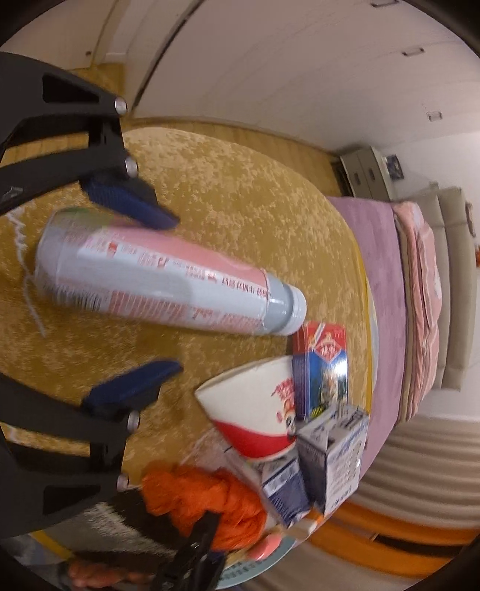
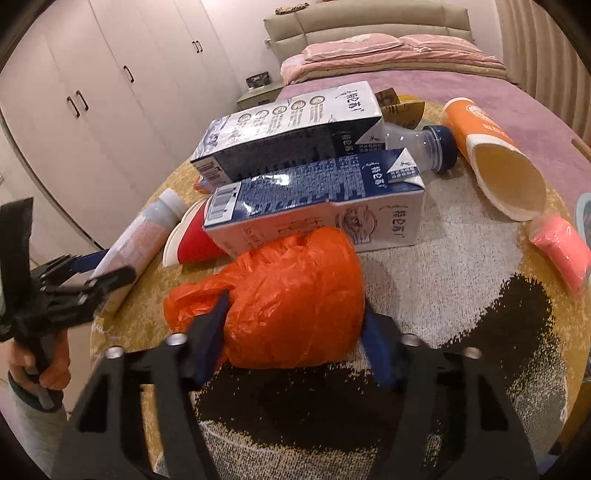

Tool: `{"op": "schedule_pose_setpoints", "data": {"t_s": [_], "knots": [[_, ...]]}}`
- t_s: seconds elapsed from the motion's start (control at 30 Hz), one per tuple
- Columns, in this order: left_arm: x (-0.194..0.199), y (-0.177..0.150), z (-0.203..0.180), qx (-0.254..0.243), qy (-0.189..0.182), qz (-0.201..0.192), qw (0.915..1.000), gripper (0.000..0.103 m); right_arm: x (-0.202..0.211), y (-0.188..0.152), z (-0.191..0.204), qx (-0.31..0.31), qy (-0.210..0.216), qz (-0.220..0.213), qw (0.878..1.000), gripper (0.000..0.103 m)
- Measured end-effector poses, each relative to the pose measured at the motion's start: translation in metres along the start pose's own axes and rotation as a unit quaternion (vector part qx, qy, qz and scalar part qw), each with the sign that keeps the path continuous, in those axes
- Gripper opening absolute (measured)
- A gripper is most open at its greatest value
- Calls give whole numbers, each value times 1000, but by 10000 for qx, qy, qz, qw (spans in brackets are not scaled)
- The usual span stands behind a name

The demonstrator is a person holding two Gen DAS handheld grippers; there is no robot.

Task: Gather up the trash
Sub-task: 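Grasp the white-pink spray bottle with the left tool while the right tool grasps the orange plastic bag, then carry both items over the blue basket and open both tools to drop them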

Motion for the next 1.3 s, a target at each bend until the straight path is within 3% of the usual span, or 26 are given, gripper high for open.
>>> {"op": "schedule_pose_setpoints", "data": {"t_s": [0.07,0.27,0.6,0.93,1.13,1.3], "knots": [[0,0,1,103,10,-12,9999,50,7,-2,-2,9,46,-65,10000,46],[24,-12,-12,245,143,-405,9988,48,40,-13,-9,48,49,-466,9989,42],[74,-22,-59,307,-289,-993,9942,47,100,-20,-35,-61,-165,-1126,9935,42],[93,-16,-73,432,73,-1200,9918,47,135,-21,-92,-554,-235,-1464,9874,42],[117,-11,-86,357,-222,-1528,9874,47,151,-22,-105,-660,-319,-1693,9828,42],[132,6,-129,-11,-627,-1863,9805,47,175,-25,-126,-802,-657,-1992,9745,42]]}}
Point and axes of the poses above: each gripper's, at about its wrist camera, not at the fingertips, and x roughly against the way its jaws point, z to its left, y to its top, the point moved 5 cm from there along -x, roughly the way its jaws point, and after that the axes turned 12 degrees about z, right-handed, at the moved point
